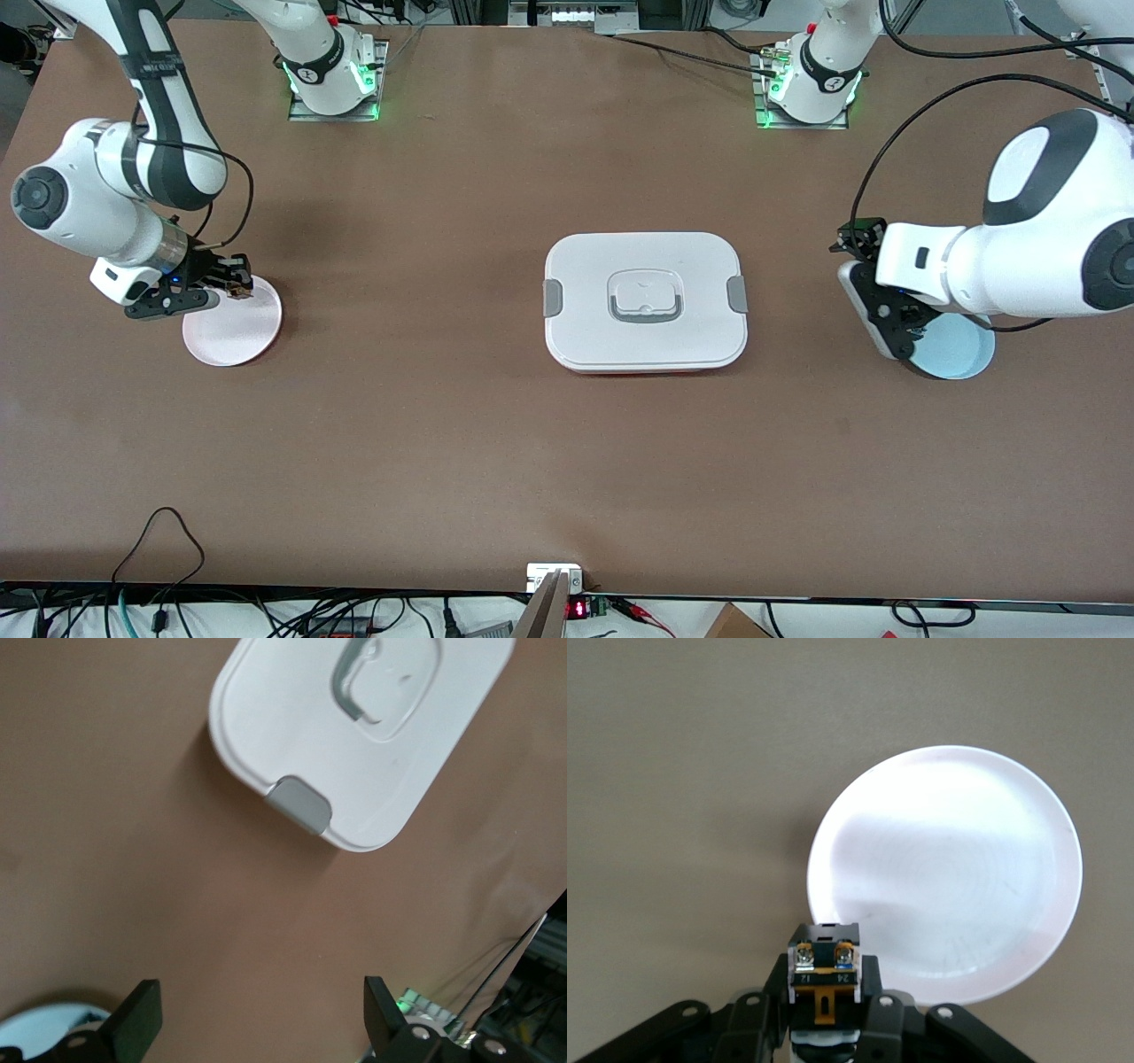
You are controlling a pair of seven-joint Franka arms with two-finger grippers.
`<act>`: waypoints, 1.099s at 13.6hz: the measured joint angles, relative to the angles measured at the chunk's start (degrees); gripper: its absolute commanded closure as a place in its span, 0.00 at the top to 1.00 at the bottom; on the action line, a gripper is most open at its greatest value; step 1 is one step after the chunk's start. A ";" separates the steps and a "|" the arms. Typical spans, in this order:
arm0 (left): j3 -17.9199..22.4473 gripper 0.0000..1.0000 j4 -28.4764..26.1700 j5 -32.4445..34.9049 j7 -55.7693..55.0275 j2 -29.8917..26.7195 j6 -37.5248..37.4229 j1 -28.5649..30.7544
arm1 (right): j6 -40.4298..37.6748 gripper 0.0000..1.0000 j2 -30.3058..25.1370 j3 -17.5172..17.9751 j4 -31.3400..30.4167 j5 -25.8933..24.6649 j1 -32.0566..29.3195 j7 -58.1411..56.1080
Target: Transfer orange switch to right arm and place
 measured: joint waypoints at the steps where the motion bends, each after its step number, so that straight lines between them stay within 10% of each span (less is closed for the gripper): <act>1: 0.05 1.00 1.54 0.48 -4.54 -0.01 -2.14 0.07 | 2.29 0.00 1.56 0.02 -0.06 0.00 -0.01 -0.28; 7: -0.13 1.00 8.67 3.35 -24.45 -2.40 -10.29 -1.49 | 14.13 0.05 9.69 0.04 0.21 0.00 -0.29 -2.21; 9: 2.72 1.00 8.74 4.18 -26.28 -4.82 -9.92 -4.46 | 14.46 0.91 10.37 0.04 0.43 0.00 -0.49 -2.28; 15: 29.68 1.00 2.21 -5.43 -27.83 -16.66 -2.75 -20.02 | 6.36 1.00 7.74 0.45 4.56 0.15 -0.75 -1.20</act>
